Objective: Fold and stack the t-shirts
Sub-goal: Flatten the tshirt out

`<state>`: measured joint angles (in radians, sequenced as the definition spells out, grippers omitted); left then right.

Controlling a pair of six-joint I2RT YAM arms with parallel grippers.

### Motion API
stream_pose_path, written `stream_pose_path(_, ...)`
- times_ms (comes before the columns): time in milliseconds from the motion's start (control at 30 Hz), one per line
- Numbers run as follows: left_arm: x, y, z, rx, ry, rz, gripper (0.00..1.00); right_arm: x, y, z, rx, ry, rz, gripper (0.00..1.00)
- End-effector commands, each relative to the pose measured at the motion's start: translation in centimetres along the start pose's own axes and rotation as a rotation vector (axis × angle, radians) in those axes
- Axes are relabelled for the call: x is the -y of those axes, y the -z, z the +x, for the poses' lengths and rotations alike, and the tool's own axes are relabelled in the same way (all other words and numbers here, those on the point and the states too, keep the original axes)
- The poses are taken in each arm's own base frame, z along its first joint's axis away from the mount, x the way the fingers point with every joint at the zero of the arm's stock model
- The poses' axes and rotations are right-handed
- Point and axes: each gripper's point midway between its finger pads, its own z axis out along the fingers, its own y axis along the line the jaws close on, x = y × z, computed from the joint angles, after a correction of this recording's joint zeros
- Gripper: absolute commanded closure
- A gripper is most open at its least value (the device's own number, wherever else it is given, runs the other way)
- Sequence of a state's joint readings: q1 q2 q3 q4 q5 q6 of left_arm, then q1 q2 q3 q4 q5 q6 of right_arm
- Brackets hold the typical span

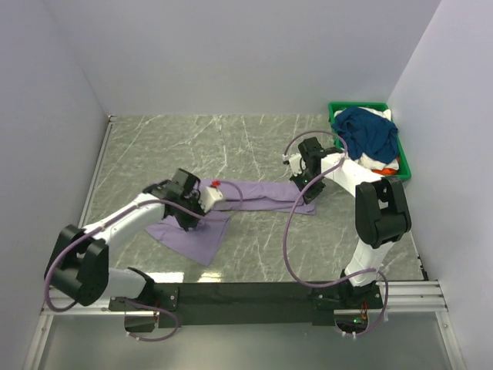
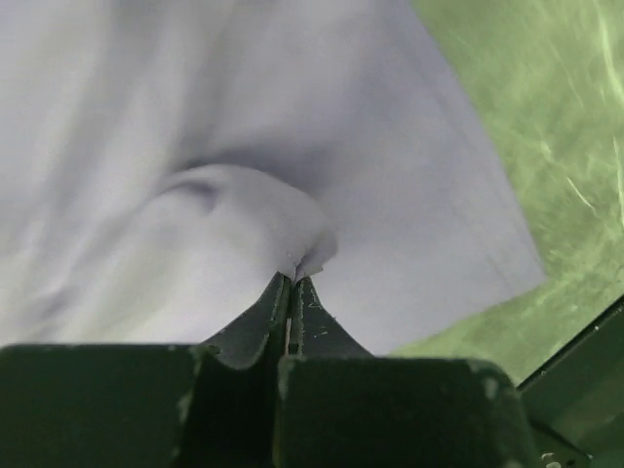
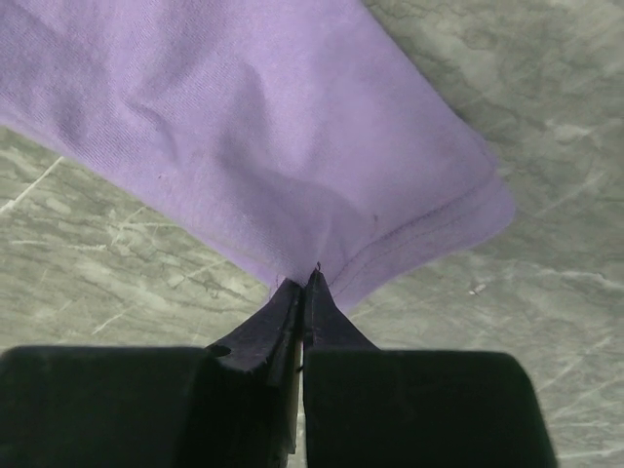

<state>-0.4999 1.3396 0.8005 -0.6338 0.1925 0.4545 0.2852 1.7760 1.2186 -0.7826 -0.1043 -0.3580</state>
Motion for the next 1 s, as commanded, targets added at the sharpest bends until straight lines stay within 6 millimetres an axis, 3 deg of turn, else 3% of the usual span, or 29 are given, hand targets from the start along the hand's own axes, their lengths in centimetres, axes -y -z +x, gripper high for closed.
stream_pose_path(0,-2.6,5.0,-3.6,0.152,0.016,-0.008,0.99,1.4,2.2,-1.6,0.052,-0.006,0.019,1.00)
stream_pose_path(167,-9.2,9.6,-7.1,0.289,0.080,-0.146,0.99,2.9,2.3,-2.6,0.060,-0.021,0.025,1.00)
stream_pose_path(367,-17.0,10.2,-8.6,0.364,0.224,-0.354,0.99,4.1,1.3,-4.8,0.073,-0.030,0.032,0.99)
stream_pose_path(467,-20.6,9.9,-8.2,0.376,0.321,-0.431,0.99,5.3,0.6,-5.9,0.077,-0.053,0.043,0.95)
stream_pose_path(600,-24.5,11.1,-7.8,0.424,0.420,-0.556,0.99,7.3,-0.5,-7.1,0.078,-0.102,0.056,0.90)
stream_pose_path(667,-26.2,11.6,-6.8,0.427,0.465,-0.603,0.99,8.0,-0.7,-7.4,0.081,-0.122,0.068,0.87)
stream_pose_path(867,-28.5,10.6,-3.2,0.346,0.533,-0.652,0.99,9.1,-0.1,-8.4,0.114,-0.175,0.068,0.52)
stream_pose_path(967,-28.4,9.7,-2.3,0.331,0.539,-0.617,0.99,9.4,1.0,-8.6,0.139,-0.185,0.055,0.49)
